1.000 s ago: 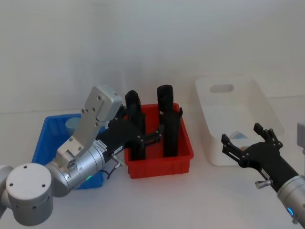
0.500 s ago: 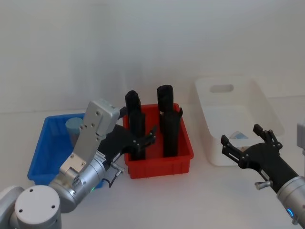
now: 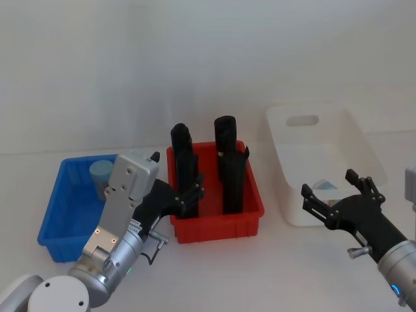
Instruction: Pick the cotton swabs from the blue box and place them into the white box.
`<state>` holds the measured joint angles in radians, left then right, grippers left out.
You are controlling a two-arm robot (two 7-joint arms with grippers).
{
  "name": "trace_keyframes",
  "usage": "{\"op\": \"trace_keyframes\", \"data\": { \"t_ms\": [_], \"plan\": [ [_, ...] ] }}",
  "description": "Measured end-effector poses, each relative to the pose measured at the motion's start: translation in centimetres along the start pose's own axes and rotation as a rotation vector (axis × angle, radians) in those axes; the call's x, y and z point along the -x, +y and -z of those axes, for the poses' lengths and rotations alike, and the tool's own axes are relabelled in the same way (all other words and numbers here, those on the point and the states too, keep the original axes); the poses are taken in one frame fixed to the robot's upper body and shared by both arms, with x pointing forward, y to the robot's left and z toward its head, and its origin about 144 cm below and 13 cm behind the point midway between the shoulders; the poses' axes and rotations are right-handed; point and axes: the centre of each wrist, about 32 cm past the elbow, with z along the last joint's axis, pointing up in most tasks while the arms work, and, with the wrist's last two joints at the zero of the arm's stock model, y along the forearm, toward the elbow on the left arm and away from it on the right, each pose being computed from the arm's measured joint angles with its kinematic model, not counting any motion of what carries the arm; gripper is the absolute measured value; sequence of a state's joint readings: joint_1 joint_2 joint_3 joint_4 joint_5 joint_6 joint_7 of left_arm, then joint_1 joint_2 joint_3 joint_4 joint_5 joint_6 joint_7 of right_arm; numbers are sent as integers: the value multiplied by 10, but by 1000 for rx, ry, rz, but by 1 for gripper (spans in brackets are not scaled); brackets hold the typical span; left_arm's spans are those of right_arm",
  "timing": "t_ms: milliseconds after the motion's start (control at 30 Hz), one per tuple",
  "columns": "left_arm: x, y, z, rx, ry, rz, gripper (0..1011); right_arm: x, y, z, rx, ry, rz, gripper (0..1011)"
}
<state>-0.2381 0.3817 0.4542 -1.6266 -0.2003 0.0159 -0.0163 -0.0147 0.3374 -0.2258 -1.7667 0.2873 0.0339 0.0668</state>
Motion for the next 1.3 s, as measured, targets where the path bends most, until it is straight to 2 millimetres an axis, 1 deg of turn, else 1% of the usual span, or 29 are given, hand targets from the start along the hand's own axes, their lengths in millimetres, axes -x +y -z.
{"op": "trace_keyframes", "data": {
  "t_ms": [633, 867, 1133, 1300],
  "plan": [
    [0, 0, 0, 1, 0, -5, 1004, 0, 0, 0, 1, -1, -2, 1002],
    [0, 0, 0, 1, 0, -5, 1004, -2, 5, 3, 7, -8, -17, 1002],
    [0, 0, 0, 0, 0, -5, 1004, -7, 22, 12, 25, -27, -50, 1002],
    [0, 0, 0, 1, 0, -5, 1004, -11, 40, 18, 32, -41, -77, 1002]
  ]
}}
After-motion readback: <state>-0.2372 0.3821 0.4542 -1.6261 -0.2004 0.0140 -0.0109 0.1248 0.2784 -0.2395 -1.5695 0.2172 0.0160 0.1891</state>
